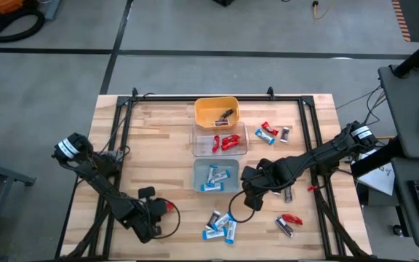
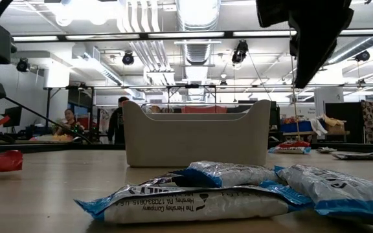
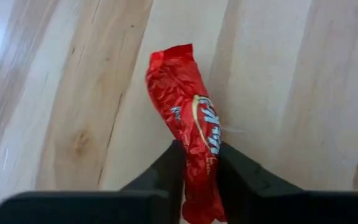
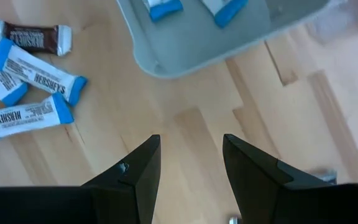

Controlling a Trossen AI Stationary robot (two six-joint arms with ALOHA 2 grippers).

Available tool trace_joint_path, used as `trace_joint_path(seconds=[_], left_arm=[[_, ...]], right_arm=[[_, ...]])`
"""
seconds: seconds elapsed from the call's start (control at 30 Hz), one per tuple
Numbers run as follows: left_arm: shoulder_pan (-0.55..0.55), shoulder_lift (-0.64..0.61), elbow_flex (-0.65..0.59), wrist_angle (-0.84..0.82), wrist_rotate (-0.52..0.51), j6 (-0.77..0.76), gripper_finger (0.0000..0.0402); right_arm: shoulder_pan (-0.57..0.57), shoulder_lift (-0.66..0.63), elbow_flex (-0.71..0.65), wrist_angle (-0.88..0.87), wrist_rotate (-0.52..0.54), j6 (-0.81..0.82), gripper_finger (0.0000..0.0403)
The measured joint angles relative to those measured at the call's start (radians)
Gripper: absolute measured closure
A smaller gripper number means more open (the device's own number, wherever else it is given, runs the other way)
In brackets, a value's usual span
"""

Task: Organize candy in baskets
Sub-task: Put the red chocolate bar into the transparent bin

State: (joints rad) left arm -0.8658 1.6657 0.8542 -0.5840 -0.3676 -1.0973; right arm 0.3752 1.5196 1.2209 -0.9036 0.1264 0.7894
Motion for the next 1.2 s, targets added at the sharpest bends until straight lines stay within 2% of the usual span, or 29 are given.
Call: trace_joint_path(seconds=[0.2,0.4,0.57,0.7,0.83,0.9,1.0,1.13,1.2], left_arm=[[0.0,-0.003,0.0,-0.002,-0.001,0.022,0.0393],[0.0,-0.041,0.011,-0.003,-0.016,0.049,0.0393],[-0.005,-0.153,0.045,-0.001,-0.117,0.165,0.0392],[-0.005,-0.27,0.065,0.01,-0.259,0.316,0.0392],[0.007,-0.372,0.062,0.067,-0.432,0.545,0.0392],[0.025,-0.408,0.058,0.106,-0.487,0.664,0.0392],[0.069,-0.449,0.043,0.19,-0.506,0.838,0.0392],[0.145,-0.484,-0.014,0.334,-0.506,1.016,0.0392],[0.186,-0.496,-0.068,0.437,-0.5,1.074,0.0392]], right_arm=[[0.0,0.0,0.0,0.041,0.025,-0.069,0.0239],[0.0,0.0,-0.002,0.094,0.073,-0.138,0.0239],[-0.001,0.0,-0.002,0.197,0.113,-0.285,0.0239],[-0.001,0.0,-0.002,0.337,0.134,-0.46,0.0239],[-0.011,0.0,-0.008,0.505,0.187,-0.653,0.0239],[-0.028,0.0,-0.021,0.607,0.189,-0.749,0.0239],[-0.073,0.0,-0.053,0.773,0.183,-0.891,0.024],[-0.161,0.0,-0.12,0.957,0.173,-0.992,0.0243],[-0.208,0.0,-0.175,1.082,0.109,-1.009,0.0243]])
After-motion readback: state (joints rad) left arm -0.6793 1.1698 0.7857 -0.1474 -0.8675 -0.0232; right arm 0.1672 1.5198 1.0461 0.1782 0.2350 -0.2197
